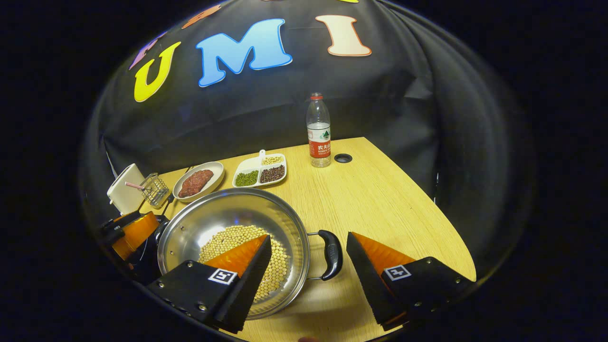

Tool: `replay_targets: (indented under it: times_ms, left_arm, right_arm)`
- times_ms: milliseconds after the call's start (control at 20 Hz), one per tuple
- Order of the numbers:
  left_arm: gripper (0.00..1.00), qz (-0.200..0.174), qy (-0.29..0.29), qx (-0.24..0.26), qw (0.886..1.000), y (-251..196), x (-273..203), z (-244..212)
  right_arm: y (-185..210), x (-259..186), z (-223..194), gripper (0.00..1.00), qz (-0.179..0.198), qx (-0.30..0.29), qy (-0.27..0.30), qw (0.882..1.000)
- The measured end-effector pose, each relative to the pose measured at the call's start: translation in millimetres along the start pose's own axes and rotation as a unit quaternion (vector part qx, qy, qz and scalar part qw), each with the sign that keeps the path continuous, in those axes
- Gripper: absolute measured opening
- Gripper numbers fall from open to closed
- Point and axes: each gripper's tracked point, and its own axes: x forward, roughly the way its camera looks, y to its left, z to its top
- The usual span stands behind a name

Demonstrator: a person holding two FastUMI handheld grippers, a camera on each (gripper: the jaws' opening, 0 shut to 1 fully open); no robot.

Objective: First push the handle of the pot to place it horizontally, then grasp the pot with both hands and set it on the induction cooktop.

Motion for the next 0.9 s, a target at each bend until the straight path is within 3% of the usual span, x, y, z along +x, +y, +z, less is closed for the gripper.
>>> replay_targets:
  times_ms: [300,650,800,850,900]
  left_arm:
    - [0.98,0.011,0.035,0.009,0.999,4,31,-24]
    - [0.98,0.017,0.062,0.01,0.998,6,39,-41]
    - [0.95,0.032,0.073,0.018,0.997,12,40,-50]
    - [0.91,0.036,0.076,0.019,0.996,15,40,-51]
    - [0.88,0.041,0.08,0.021,0.996,16,40,-53]
  right_arm:
    - [-10,23,-6,0.97,-0.026,-0.009,0.014,1.0]
    - [-15,38,-21,0.97,-0.023,-0.005,0.049,0.999]
    - [-15,38,-29,0.92,-0.02,-0.016,0.063,0.998]
    - [-20,39,-29,0.76,-0.028,-0.021,0.061,0.997]
    - [-16,39,-29,0.73,-0.026,-0.019,0.062,0.998]
